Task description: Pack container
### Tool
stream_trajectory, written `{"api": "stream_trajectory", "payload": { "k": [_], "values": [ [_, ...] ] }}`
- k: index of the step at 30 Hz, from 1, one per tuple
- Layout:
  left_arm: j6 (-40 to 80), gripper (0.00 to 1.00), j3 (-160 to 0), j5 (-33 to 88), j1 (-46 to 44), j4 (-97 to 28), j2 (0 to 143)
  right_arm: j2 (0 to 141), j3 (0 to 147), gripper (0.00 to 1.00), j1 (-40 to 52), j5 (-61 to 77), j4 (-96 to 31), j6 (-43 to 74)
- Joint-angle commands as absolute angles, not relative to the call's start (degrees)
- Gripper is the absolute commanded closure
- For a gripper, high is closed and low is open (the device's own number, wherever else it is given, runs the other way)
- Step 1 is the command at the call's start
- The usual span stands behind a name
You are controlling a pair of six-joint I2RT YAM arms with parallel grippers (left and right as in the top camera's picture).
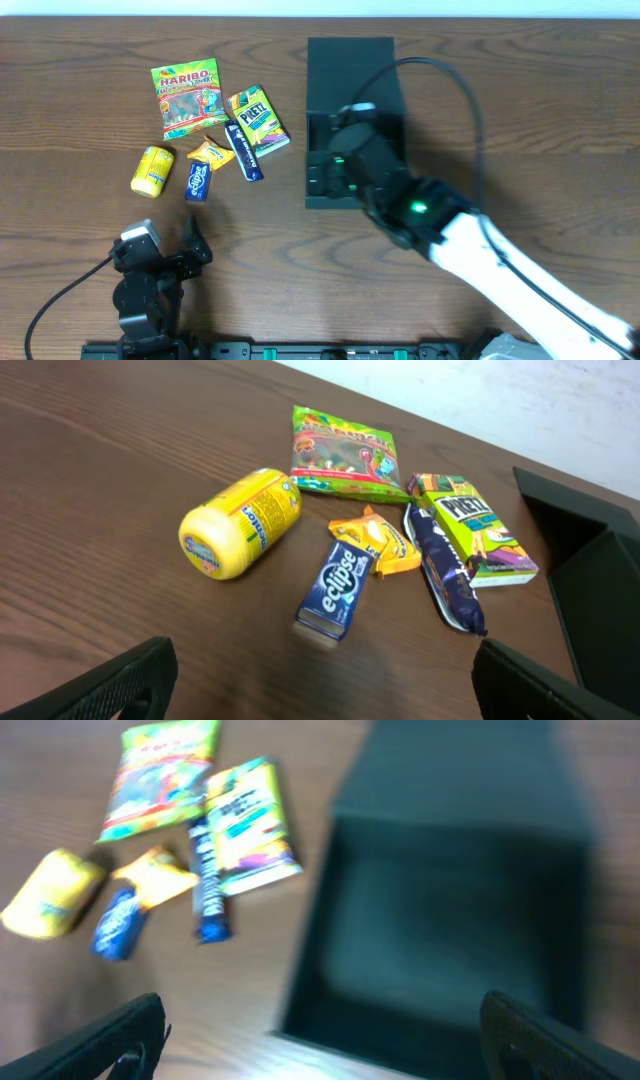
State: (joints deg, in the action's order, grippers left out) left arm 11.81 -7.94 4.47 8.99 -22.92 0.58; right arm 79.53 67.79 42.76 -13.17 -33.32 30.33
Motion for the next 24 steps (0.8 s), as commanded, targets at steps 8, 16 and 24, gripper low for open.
{"api": "stream_trajectory", "payload": {
  "k": [8, 16, 24],
  "values": [
    [11.57, 0.05, -6.81, 4.08, 9.34, -23.27, 0.21, 70.22, 68.31, 0.01, 31.57, -18.65, -52.21, 27.97],
    [11.57, 0.05, -6.81, 4.1, 9.34, -23.27, 0.21, 56.51, 68.31, 0.01, 28.77, -12.03, -64.73, 20.47],
    [11.57, 0.05, -6.81, 4.08, 9.34, -23.27, 0.21, 44.27, 68.31, 0.01, 28.77, -7.88, -72.66, 15.59]
  ]
}}
